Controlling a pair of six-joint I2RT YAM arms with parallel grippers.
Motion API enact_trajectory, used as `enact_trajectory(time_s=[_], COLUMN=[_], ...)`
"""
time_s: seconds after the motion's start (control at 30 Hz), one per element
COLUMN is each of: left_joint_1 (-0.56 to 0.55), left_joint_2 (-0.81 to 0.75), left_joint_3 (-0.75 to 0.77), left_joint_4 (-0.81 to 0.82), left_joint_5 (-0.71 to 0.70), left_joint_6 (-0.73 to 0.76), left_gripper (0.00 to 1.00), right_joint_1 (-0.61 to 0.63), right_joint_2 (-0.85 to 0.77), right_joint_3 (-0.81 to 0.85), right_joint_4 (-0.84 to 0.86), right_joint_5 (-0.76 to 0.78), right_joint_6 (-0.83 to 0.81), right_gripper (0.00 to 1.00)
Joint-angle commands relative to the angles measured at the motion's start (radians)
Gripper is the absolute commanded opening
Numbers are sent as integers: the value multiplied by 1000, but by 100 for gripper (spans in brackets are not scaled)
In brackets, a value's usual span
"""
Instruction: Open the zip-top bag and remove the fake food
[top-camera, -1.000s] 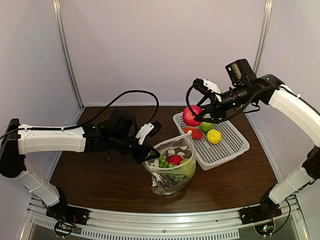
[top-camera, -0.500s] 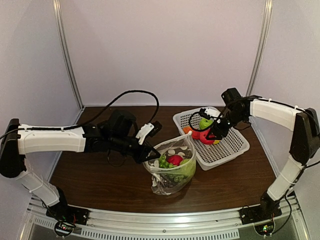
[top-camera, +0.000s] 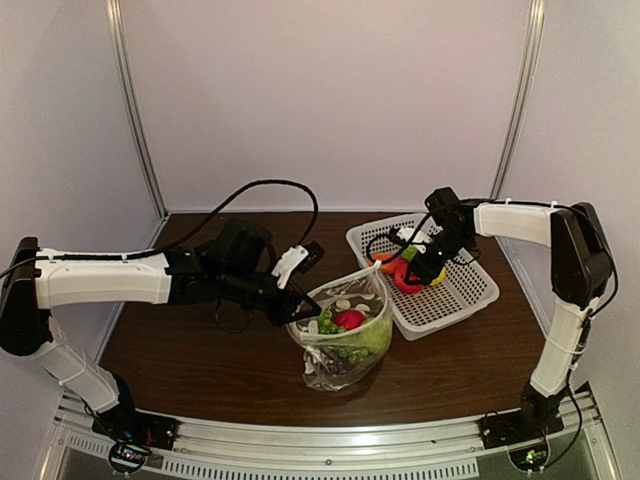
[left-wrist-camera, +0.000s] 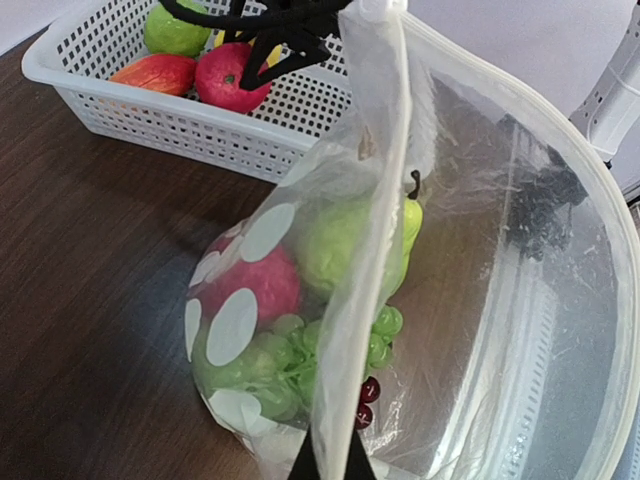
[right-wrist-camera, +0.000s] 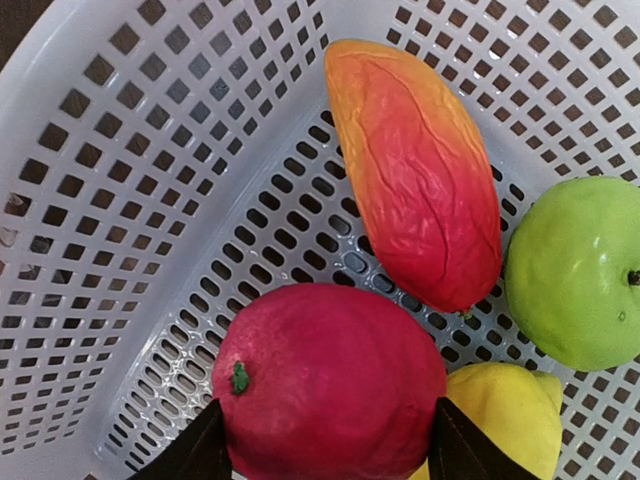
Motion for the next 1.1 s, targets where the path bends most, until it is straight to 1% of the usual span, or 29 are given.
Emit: enact_trajectory(time_s=[0.0, 0.17, 0.37, 0.5, 0.63, 0.73, 0.87, 0.97, 1.07], left_joint_1=[7, 7, 7, 7, 7, 5, 5, 6, 5], left_joint_2=[-9, -2, 16, 35, 43, 45, 40, 31, 25], left_joint_3=[29, 47, 74, 94, 107, 111, 110, 102, 88], left_joint_4=[12, 2, 2, 2, 5, 9, 8, 10, 20], left_joint_5=[13, 17, 29, 42, 54, 65, 67, 64, 62], left_joint_6=[-4, 2, 11, 12, 10, 5, -1, -2, -5], left_gripper=[0, 0, 0, 0, 0, 0, 0, 0, 0], right_joint_1=[8, 8, 16, 77, 197, 313, 439, 487, 526], right_joint_2=[-9, -88, -186, -244, -295, -315, -285, -263, -264], right_joint_3=[29, 62, 212, 287, 307, 288, 265, 233, 161], right_joint_4=[3, -71, -182, -215, -209, -200, -242, -280, -260], right_joint_5=[31, -29, -82, -136, -174, -143, -69, -39, 2], right_joint_6=[31, 41, 74, 78, 68, 21, -61, -108, -136], right_gripper=[67, 79, 82, 76, 67, 60, 47, 39, 37])
